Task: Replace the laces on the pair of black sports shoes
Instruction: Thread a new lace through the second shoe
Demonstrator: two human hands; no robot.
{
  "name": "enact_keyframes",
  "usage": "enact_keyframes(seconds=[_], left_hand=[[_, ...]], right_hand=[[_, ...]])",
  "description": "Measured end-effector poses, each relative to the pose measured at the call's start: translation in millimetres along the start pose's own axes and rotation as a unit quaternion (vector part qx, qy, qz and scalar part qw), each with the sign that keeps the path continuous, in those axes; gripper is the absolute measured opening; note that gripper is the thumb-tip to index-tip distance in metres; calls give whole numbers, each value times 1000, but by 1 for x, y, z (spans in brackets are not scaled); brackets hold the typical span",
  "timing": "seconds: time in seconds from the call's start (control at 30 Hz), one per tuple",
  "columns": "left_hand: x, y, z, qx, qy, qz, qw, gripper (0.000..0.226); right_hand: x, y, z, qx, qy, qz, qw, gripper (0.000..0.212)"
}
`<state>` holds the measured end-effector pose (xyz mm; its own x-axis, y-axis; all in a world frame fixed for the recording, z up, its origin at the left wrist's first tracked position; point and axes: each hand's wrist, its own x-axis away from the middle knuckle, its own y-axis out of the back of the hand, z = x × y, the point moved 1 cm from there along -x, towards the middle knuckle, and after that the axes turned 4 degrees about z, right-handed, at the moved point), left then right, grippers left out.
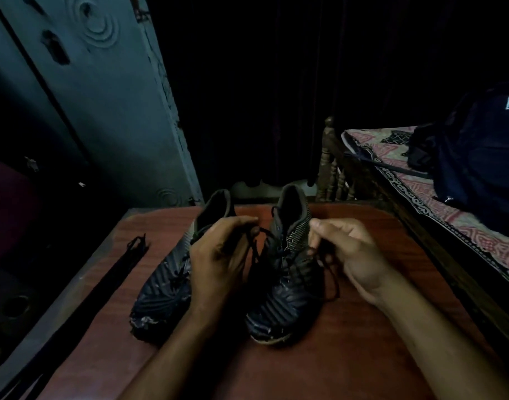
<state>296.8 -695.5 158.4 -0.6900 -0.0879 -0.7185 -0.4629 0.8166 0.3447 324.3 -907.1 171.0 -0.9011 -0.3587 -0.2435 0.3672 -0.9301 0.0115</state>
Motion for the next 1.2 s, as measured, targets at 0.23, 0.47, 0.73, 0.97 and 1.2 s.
enact_keyframes(seconds=[0.23, 0.47, 0.73, 0.97, 1.2], left_hand=[[-3, 4, -13, 84, -32, 7, 996, 13], [-2, 2, -17, 133, -29, 56, 989, 20], [3, -12, -4, 69, -16, 189, 979, 38], [5, -13, -5, 67, 6, 168, 983, 32], [3, -12, 6, 75, 48, 134, 987, 24]], right_hand=[[-2, -8, -24, 222, 83, -37, 971, 23], [-4, -20, -26, 237, 168, -67, 955, 8], [-4, -20, -20, 207, 203, -97, 952, 9], [0, -22, -15, 221, 207, -71, 950, 13], [-2, -14, -18, 286, 174, -93, 938, 35]])
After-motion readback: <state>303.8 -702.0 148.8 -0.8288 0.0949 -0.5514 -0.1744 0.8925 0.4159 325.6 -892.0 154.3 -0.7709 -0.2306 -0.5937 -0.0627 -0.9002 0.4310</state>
